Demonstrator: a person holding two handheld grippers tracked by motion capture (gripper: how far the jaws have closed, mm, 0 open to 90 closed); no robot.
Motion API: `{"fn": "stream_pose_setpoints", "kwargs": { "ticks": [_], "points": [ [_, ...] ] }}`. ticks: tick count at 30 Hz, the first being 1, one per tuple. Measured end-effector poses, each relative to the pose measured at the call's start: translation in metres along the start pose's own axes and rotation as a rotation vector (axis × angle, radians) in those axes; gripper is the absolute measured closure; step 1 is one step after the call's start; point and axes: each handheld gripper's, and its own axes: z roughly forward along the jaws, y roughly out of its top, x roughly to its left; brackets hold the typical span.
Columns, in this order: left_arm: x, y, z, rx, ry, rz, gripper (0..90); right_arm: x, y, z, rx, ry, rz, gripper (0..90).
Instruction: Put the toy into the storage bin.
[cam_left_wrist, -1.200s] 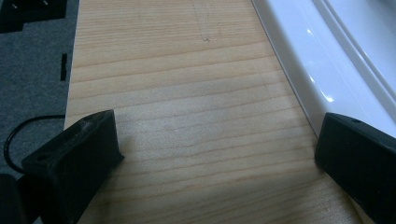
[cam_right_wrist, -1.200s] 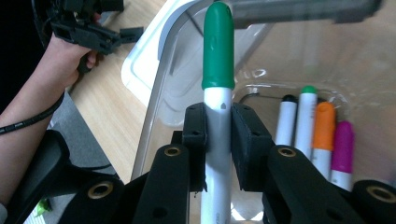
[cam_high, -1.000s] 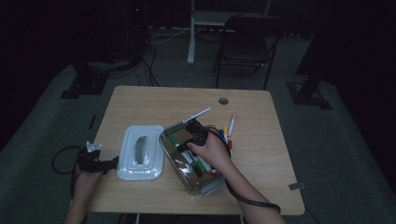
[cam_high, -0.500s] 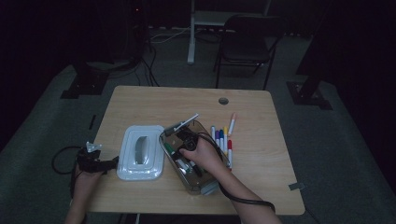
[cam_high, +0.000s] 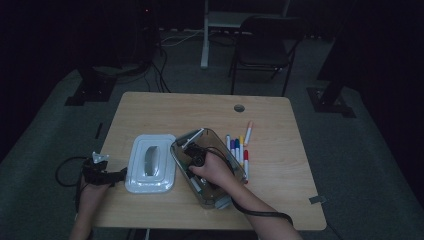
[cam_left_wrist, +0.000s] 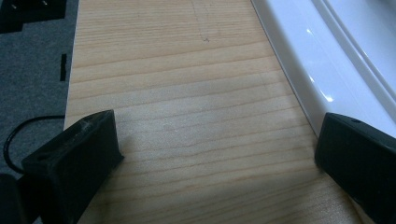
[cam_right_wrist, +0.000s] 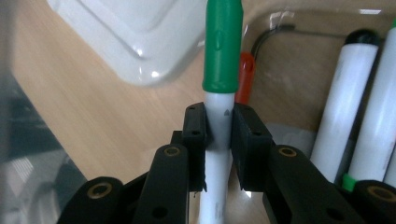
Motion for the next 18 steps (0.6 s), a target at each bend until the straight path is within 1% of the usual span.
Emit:
{"fn": "stream_pose_setpoints", "kwargs": {
  "ticks": [1,4,8,12,14,15,18],
  "points": [
    [0.000,0.000,0.000,0.000,0.000,0.000,0.4,0.001,0.000,0.001,0.006,-0.007,-0.005,76.5],
    [0.000,0.000,0.000,0.000,0.000,0.000,0.4,0.000,0.001,0.006,0.025,-0.007,-0.006,75.4],
    [0.000,0.000,0.000,0.000,0.000,0.000,0.4,0.001,0.002,0.010,0.050,-0.030,-0.011,72.6],
    [0.000,0.000,0.000,0.000,0.000,0.000,0.4,-0.002,0.000,0.004,0.032,-0.011,-0.007,68.7],
    [0.000,0.000,0.000,0.000,0.000,0.000,0.4,-0.005,-0.002,-0.001,0.011,-0.017,-0.013,66.8],
    [0.000,0.000,0.000,0.000,0.000,0.000,0.4,-0.006,-0.004,-0.004,0.004,-0.012,-0.015,66.2],
    [0.000,0.000,0.000,0.000,0.000,0.000,0.4,-0.011,-0.010,-0.016,-0.043,-0.010,-0.024,62.7]
  ]
}}
